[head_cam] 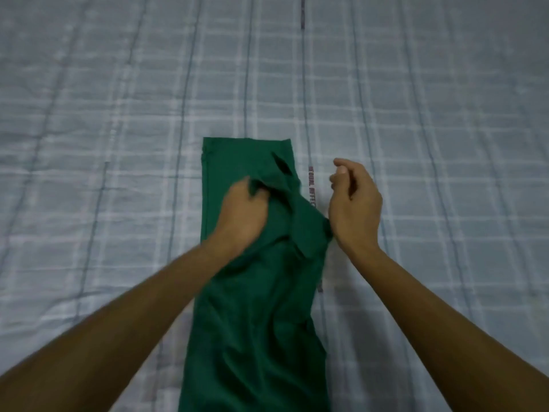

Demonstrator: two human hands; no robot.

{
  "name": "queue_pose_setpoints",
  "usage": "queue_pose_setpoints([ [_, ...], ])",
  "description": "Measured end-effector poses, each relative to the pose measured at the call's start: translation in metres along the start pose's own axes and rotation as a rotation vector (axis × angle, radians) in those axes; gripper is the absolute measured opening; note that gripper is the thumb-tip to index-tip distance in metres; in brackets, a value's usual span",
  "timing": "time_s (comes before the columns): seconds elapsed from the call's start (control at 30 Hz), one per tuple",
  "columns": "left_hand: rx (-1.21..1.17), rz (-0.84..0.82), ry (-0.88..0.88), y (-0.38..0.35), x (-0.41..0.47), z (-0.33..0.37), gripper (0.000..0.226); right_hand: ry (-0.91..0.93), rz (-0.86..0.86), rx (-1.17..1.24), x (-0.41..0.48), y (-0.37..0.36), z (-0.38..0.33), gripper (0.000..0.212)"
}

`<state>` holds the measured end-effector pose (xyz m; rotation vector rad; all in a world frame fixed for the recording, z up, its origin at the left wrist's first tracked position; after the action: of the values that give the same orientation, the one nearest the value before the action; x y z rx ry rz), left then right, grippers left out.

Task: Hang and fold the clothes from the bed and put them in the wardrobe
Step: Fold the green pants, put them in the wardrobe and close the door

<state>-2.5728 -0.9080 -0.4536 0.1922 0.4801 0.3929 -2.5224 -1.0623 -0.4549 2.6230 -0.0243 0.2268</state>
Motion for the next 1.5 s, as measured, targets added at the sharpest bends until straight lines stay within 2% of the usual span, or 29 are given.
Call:
queue_pose_setpoints([
  [0.07,-0.135,0.106,0.113,0.023,0.036,0.019,0.018,0.004,0.053,0.032,0.010,-0.005,-0.008,0.025],
  [0.13,-0.129,0.166,0.160,0.043,0.069,0.027,0.019,-0.004,0.007,0.038,0.016,-0.019,-0.011,0.024],
  [0.2,-0.079,0.157,0.179,0.052,0.093,0.026,0.018,-0.036,-0.152,0.024,0.019,-0.036,-0.006,0.032],
  [0.27,-0.017,0.141,0.191,0.056,0.107,0.019,0.017,-0.035,-0.379,-0.046,0.016,-0.051,0.005,0.058],
  [0.33,0.001,0.152,0.202,0.059,0.113,0.007,0.018,0.079,-0.598,-0.257,0.014,-0.065,0.020,0.084],
  [0.4,-0.023,0.168,0.225,0.062,0.116,-0.006,0.018,0.232,-0.690,-0.498,0.014,-0.075,0.031,0.090],
  [0.47,-0.045,0.181,0.239,0.066,0.119,-0.019,0.016,0.274,-0.565,-0.506,0.018,-0.083,0.036,0.074],
  [0.53,-0.046,0.197,0.221,0.070,0.124,-0.030,0.013,0.216,-0.396,-0.418,0.029,-0.092,0.039,0.049],
  [0.63,-0.038,0.226,0.176,0.073,0.132,-0.037,0.010,0.130,-0.386,-0.410,0.047,-0.105,0.038,0.016],
  [0.73,0.034,0.292,0.059,0.068,0.136,-0.036,0.015,0.083,-0.345,-0.405,0.050,-0.107,0.037,0.013],
  [0.87,0.232,0.474,-0.145,0.064,0.114,-0.033,0.039,0.041,-0.222,-0.297,0.040,-0.093,0.043,0.012],
  [1.03,0.524,0.301,-0.416,0.059,0.020,-0.073,0.034,0.165,-0.348,-0.232,0.005,-0.061,0.036,0.039],
  [1.2,0.855,0.011,-0.558,0.047,-0.110,-0.140,0.033,0.349,-0.445,-0.268,-0.090,-0.023,0.018,0.036],
  [1.33,0.957,-0.179,-0.455,0.038,-0.211,-0.187,0.040,0.398,-0.557,-0.316,-0.194,0.013,0.010,0.033],
  [1.5,1.116,-0.295,-0.351,0.032,-0.317,-0.231,0.060,0.500,-0.823,-0.482,-0.316,0.064,0.035,0.034],
])
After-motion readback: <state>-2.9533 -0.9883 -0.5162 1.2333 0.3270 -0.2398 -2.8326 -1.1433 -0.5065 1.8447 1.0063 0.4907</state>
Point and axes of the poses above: each hand's wrist, its own x-axis towards the middle knuckle, its own y-axis out of the back of the hand, z = x × y, the point moved 1 cm from there along x, towards the middle knuckle, and after that the axes turned 8 degrees about y, right-handed, at the moved point
